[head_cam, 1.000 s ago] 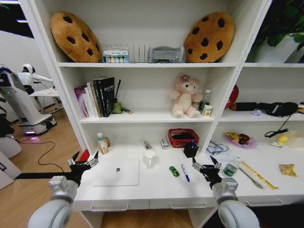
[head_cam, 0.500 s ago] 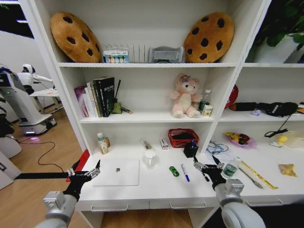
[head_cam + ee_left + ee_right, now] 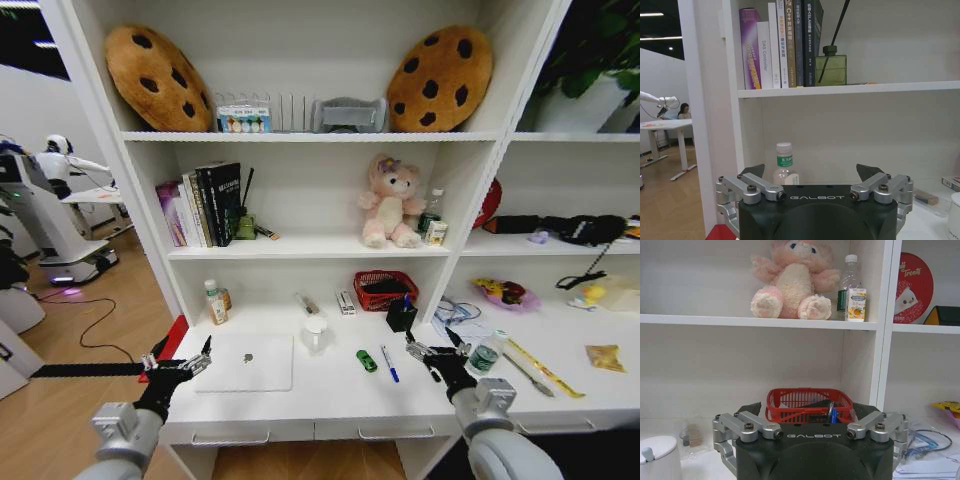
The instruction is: Organize the objects on the table.
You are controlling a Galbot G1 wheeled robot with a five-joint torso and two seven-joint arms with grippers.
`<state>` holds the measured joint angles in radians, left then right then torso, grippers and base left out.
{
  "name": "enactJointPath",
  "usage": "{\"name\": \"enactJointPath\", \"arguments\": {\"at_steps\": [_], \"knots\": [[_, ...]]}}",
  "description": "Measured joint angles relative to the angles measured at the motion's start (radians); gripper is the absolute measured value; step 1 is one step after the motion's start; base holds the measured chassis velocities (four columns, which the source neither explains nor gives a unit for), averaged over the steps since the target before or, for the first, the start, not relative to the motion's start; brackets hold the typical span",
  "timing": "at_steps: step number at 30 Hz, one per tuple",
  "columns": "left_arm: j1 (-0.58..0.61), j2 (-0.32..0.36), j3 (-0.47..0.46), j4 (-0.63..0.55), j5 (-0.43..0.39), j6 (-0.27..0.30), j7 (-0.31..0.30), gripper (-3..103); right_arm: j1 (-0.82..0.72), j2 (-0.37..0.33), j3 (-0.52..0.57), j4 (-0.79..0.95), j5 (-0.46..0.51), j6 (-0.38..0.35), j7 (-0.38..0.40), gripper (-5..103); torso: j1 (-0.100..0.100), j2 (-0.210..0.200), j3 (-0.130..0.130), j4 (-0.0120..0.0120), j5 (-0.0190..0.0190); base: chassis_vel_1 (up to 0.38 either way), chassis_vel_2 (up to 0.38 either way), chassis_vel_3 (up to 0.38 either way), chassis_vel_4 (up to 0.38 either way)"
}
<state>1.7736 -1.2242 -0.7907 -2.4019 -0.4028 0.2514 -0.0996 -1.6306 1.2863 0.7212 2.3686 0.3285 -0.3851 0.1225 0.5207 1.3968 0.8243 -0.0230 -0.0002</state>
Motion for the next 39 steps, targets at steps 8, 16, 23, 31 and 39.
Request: {"name": "enactJointPath", "arguments": {"at_steps": [8, 16, 23, 31, 39], "knots": [[-0.001, 0.000, 0.000, 0.001, 0.000, 0.001, 0.000, 100, 0.002, -0.003, 0.001, 0.003, 0.006, -0.005, -0.012, 100, 0.000, 0.000, 0.000, 0.0000, 0.0000, 0.000, 0.000, 0.000, 0.000], [-0.001, 0.001, 0.001, 0.002, 0.000, 0.001, -0.001, 100, 0.002, -0.002, 0.002, -0.003, 0.006, -0.005, -0.013, 100, 0.000, 0.000, 0.000, 0.0001, 0.0001, -0.121, -0.129, 0.121, 0.114], [-0.001, 0.001, 0.001, 0.002, -0.001, 0.002, -0.001, 100, 0.002, 0.001, -0.012, -0.012, -0.004, 0.006, -0.012, 100, 0.000, 0.000, 0.000, -0.0001, 0.0001, -0.224, -0.229, 0.229, 0.227], [-0.001, 0.001, 0.001, 0.002, -0.001, 0.002, -0.001, 100, 0.057, -0.072, -0.072, -0.044, 0.059, -0.031, -0.006, 100, 0.000, 0.000, 0.000, 0.0001, 0.0004, -0.142, -0.157, 0.147, 0.115], [-0.001, 0.002, 0.001, 0.002, -0.001, 0.002, -0.002, 100, 0.211, -0.310, -0.254, -0.131, 0.158, -0.108, -0.017, 100, 0.000, 0.000, 0.000, 0.0002, -0.0002, 0.038, 0.042, -0.036, -0.031]]}}
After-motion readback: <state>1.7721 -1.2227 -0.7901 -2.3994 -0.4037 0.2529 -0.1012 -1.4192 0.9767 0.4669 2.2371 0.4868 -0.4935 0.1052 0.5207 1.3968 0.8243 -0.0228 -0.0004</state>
